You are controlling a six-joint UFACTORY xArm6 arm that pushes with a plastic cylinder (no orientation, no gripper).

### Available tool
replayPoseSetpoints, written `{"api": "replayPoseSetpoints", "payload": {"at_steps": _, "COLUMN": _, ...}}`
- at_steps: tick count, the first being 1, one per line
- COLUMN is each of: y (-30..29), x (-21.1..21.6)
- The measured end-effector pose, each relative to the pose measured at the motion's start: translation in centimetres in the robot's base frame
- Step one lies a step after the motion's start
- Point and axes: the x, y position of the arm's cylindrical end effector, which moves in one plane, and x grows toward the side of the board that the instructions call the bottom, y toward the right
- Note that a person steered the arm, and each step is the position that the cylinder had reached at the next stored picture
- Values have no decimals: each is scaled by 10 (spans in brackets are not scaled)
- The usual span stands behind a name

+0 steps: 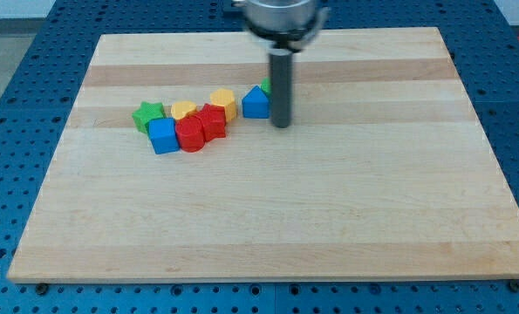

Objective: Place the green circle on top of the blue triangle

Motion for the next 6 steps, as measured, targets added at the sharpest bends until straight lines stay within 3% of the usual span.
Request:
{"api": "replayPoseSetpoints", "payload": {"at_steps": 1, "y": 30, "x": 0}}
{"api": "replayPoseSetpoints", "payload": {"at_steps": 2, "y": 23, "x": -34}}
{"api": "replayPoseSetpoints", "payload": {"at_steps": 4, "y": -42, "x": -36}}
{"api": "replayPoseSetpoints", "payload": {"at_steps": 6, "y": -47, "x": -58}}
